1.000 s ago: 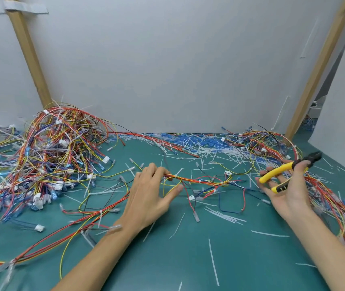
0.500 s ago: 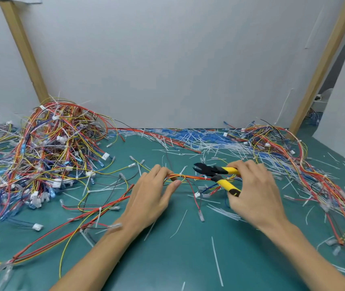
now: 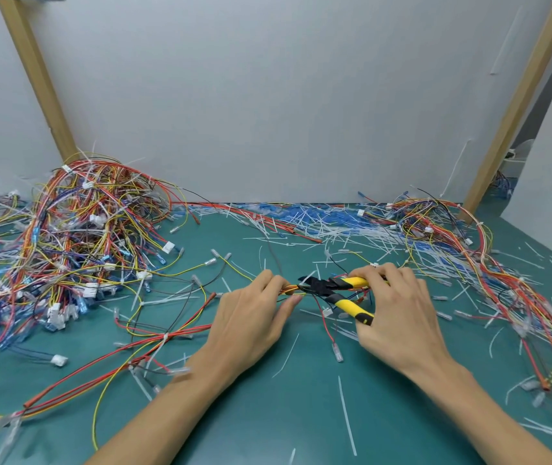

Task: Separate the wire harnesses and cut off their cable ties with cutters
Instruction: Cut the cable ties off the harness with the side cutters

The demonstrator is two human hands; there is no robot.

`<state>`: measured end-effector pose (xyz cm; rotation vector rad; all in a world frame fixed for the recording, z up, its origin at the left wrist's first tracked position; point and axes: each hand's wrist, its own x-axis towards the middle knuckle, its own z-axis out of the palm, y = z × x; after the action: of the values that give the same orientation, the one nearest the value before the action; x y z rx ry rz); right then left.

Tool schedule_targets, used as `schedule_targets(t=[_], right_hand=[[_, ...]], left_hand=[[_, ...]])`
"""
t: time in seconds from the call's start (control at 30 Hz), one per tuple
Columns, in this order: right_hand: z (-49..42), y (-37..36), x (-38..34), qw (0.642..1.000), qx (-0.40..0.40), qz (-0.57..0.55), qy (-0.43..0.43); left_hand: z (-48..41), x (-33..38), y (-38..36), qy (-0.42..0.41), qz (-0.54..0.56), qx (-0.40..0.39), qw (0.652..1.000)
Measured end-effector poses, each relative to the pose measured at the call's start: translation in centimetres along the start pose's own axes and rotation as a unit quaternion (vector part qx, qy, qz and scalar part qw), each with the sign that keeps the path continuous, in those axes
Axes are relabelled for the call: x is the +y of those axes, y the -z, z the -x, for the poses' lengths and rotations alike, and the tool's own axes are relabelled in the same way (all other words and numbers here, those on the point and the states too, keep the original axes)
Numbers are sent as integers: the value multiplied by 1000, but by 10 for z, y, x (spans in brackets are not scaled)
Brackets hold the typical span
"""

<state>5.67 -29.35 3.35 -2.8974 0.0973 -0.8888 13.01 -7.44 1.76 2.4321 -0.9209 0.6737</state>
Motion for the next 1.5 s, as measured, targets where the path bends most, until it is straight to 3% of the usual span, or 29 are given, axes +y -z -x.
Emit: schedule_targets(t=[0.3,1.0,1.5], right_hand=[[0,5,-1,1000,-27,10,3],[-3,11,9,985,-174,10,-16],[-1,2,18,976,-216,-12,-12]], left_hand=[[1,1,-2,-9,-11,9,1000],[4,3,1,-20,21,12,999],[5,6,3,-23,19,11,1000]])
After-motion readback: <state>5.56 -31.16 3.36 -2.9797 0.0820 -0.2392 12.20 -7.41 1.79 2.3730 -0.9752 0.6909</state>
